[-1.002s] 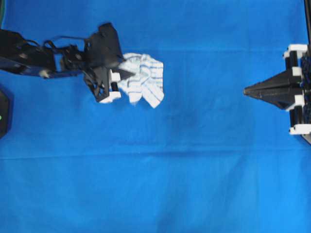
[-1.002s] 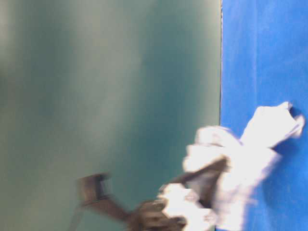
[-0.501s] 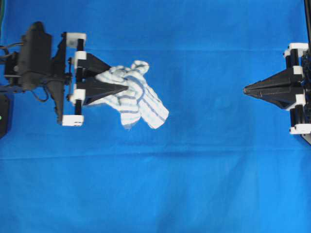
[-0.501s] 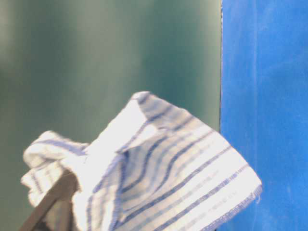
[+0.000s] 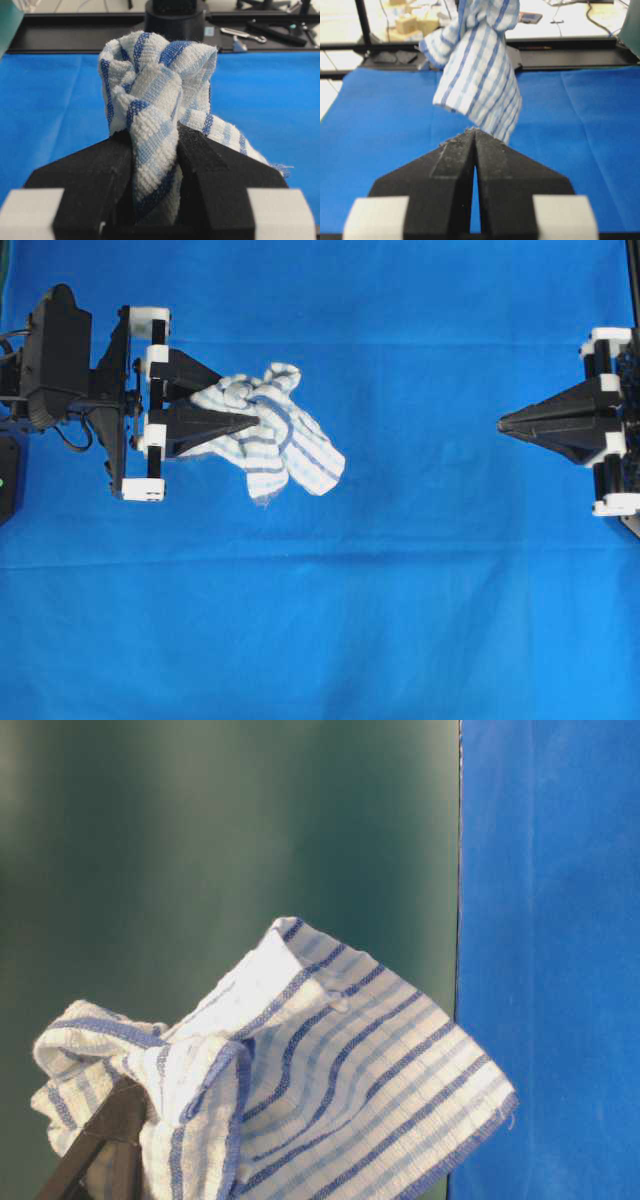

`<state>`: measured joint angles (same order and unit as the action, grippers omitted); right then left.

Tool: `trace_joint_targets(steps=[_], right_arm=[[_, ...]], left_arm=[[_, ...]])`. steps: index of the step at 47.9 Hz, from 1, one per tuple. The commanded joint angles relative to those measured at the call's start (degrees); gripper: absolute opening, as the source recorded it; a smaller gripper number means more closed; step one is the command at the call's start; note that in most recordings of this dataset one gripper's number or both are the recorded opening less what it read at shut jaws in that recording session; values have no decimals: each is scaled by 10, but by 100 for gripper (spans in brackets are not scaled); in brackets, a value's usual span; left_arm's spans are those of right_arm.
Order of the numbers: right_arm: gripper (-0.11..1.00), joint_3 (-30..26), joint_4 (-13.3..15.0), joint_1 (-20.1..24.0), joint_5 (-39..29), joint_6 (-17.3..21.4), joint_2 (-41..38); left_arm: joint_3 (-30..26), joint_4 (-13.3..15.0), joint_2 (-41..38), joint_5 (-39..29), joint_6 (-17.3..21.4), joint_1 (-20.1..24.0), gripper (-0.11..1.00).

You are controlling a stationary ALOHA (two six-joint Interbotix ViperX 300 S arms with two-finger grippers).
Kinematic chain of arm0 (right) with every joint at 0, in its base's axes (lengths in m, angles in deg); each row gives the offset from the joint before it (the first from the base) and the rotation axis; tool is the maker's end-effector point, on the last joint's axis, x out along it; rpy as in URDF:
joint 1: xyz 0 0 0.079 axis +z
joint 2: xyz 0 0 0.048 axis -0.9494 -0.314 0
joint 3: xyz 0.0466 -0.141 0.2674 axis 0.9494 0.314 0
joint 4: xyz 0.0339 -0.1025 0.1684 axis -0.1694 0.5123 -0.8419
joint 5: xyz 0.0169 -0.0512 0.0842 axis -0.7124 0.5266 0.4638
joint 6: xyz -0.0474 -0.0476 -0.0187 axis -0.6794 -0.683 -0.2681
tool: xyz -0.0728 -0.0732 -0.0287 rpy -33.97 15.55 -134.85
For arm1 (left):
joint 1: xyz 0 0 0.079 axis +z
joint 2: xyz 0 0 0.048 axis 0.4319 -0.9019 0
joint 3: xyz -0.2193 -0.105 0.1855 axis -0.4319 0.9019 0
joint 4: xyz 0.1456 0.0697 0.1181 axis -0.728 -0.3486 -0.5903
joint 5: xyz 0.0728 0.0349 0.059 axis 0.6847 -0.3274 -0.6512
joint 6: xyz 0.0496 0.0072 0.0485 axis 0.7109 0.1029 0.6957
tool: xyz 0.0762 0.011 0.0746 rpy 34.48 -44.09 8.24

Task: Hand over the towel.
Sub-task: 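Extend the open right gripper toward the towel held by the left gripper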

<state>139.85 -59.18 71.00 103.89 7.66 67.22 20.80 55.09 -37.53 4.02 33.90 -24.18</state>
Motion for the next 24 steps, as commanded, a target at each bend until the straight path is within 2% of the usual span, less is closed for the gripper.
trace_joint_targets(steps=[1, 11, 20, 24], right_arm=[[0, -25, -3, -1, 9, 4, -19], [3, -66, -3, -1, 13, 11, -91], [56, -127, 0, 0, 41, 11, -185], [71, -163, 0, 0, 49, 11, -232]], left_arm=[[-13, -1, 2, 4, -1, -2, 14], [-13, -1, 2, 5, -1, -2, 14], [-13, -1, 2, 4, -1, -2, 14], [-13, -1, 3, 4, -1, -2, 14]])
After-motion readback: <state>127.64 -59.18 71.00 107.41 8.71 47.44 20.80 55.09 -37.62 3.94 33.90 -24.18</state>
